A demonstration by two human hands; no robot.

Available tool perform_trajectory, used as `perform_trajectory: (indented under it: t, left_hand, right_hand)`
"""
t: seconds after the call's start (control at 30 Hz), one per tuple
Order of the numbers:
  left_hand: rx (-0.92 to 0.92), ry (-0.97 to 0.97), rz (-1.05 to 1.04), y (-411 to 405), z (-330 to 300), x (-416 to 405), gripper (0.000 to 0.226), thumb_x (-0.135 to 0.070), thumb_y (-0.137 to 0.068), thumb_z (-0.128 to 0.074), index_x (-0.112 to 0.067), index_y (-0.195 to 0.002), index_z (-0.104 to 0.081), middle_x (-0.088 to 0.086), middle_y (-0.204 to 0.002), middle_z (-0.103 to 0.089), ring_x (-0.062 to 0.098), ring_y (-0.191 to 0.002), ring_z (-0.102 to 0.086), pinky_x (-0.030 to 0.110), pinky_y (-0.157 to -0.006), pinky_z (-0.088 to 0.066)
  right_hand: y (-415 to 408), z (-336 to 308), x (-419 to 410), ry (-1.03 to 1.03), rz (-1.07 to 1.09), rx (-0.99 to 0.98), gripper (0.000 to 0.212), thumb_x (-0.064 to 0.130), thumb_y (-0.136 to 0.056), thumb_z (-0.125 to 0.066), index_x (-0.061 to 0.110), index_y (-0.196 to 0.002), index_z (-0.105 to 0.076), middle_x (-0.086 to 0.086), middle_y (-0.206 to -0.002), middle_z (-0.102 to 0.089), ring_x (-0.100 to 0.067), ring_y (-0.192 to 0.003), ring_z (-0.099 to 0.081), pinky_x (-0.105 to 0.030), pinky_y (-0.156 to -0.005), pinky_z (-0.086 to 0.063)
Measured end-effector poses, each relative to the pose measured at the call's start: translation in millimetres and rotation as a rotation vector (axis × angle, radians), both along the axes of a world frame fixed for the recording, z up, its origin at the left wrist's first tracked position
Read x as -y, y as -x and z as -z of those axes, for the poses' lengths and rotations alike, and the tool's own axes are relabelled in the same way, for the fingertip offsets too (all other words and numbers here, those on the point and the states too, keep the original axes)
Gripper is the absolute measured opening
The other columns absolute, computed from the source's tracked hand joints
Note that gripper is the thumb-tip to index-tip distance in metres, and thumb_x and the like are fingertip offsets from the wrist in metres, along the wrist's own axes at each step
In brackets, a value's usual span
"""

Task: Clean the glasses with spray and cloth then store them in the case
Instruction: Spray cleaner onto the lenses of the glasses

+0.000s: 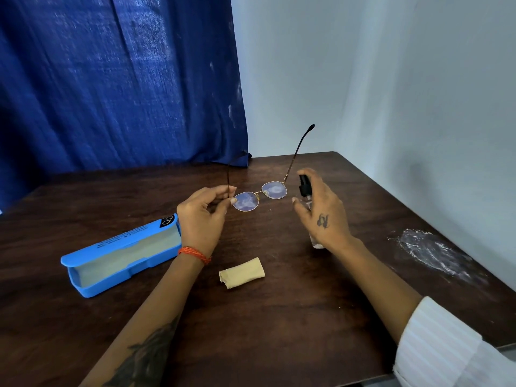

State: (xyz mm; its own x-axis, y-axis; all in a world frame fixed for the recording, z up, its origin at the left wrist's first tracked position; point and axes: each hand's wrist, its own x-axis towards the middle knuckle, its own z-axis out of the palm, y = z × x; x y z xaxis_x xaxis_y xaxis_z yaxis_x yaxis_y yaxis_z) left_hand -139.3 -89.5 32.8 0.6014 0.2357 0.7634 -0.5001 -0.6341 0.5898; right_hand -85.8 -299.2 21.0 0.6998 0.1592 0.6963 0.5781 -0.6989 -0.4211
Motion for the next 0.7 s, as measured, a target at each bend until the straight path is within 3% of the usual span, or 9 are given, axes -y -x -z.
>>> perform_trajectory:
  t: [0.17, 0.27, 0.37, 0.47, 0.5, 0.57, 0.63, 0.7]
  left_hand:
    - [-0.004, 0.020, -0.006, -1, 0, 0, 0.023, 0.000, -0.075, -0.071, -0.005, -0.097, -0.070, -0.002, -0.089, -0.067, -0.006, -0.084, -0.062, 0.007, -0.076, -0.049]
    - [-0.007, 0.023, -0.006, -2, 1, 0, 0.023, 0.001, -0.075, -0.071, -0.005, -0.097, -0.070, -0.002, -0.088, -0.067, -0.003, -0.084, -0.063, 0.007, -0.076, -0.049]
    - [-0.016, 0.015, -0.005, -2, 1, 0, 0.023, 0.001, -0.075, -0.071, -0.004, -0.097, -0.070, -0.001, -0.089, -0.067, 0.005, -0.085, -0.063, 0.007, -0.077, -0.049]
    - [-0.031, 0.004, -0.014, -1, 2, 0, 0.024, 0.001, -0.075, -0.071, -0.004, -0.098, -0.070, -0.001, -0.089, -0.066, 0.002, -0.079, -0.064, 0.006, -0.077, -0.048]
    - [-0.037, 0.000, -0.017, -1, 2, 0, 0.024, 0.000, -0.075, -0.070, -0.004, -0.099, -0.069, -0.002, -0.090, -0.066, 0.001, -0.080, -0.063, 0.006, -0.077, -0.048]
    - [-0.051, -0.004, -0.016, 0, 3, 1, 0.025, 0.000, -0.075, -0.070, -0.004, -0.100, -0.069, -0.002, -0.091, -0.066, 0.000, -0.082, -0.061, 0.005, -0.078, -0.047]
    - [-0.065, -0.002, -0.015, 1, 4, 1, 0.024, -0.001, -0.076, -0.070, -0.005, -0.100, -0.069, -0.002, -0.091, -0.066, 0.002, -0.083, -0.062, 0.006, -0.078, -0.048]
    - [-0.081, -0.007, -0.018, 1, 5, 1, 0.025, -0.002, -0.076, -0.070, -0.005, -0.100, -0.069, -0.001, -0.091, -0.066, 0.003, -0.082, -0.062, 0.005, -0.078, -0.048]
  right_hand:
    - [-9, -2, 5, -0.262, 0.030, 0.042, 0.062, 0.029, -0.088, -0.061, 0.014, -0.139, -0.030, -0.010, -0.137, -0.043, -0.011, -0.110, -0.045, -0.027, -0.088, -0.039]
    - [-20, 2, 10, -0.348, -0.005, 0.030, 0.067, 0.023, -0.088, -0.061, 0.010, -0.141, -0.022, -0.016, -0.141, -0.034, -0.018, -0.124, -0.038, -0.025, -0.099, -0.032]
    - [-27, 12, 12, -0.306, -0.004, 0.037, 0.069, 0.015, -0.087, -0.062, 0.009, -0.141, -0.019, -0.019, -0.140, -0.031, -0.019, -0.124, -0.033, -0.028, -0.101, -0.028]
    - [-26, 13, 13, -0.284, -0.012, 0.030, 0.070, 0.014, -0.086, -0.064, 0.023, -0.137, -0.017, -0.020, -0.139, -0.032, -0.017, -0.122, -0.033, -0.028, -0.101, -0.029]
    - [-25, 13, 13, -0.281, -0.014, 0.026, 0.072, 0.013, -0.085, -0.064, 0.021, -0.138, -0.017, -0.019, -0.141, -0.031, -0.018, -0.124, -0.033, -0.029, -0.102, -0.030]
    - [-25, 15, 16, -0.274, -0.034, -0.002, 0.076, 0.013, -0.085, -0.065, 0.014, -0.143, -0.016, -0.014, -0.146, -0.027, -0.021, -0.129, -0.032, -0.038, -0.105, -0.034]
    - [-24, 17, 17, -0.269, -0.039, -0.036, 0.085, 0.016, -0.083, -0.067, 0.023, -0.144, -0.010, -0.008, -0.148, -0.024, -0.026, -0.128, -0.036, -0.050, -0.101, -0.040]
    - [-21, 15, 17, -0.229, 0.063, 0.022, 0.087, 0.021, -0.080, -0.070, 0.026, -0.143, -0.011, -0.011, -0.145, -0.030, -0.033, -0.123, -0.040, -0.054, -0.097, -0.041]
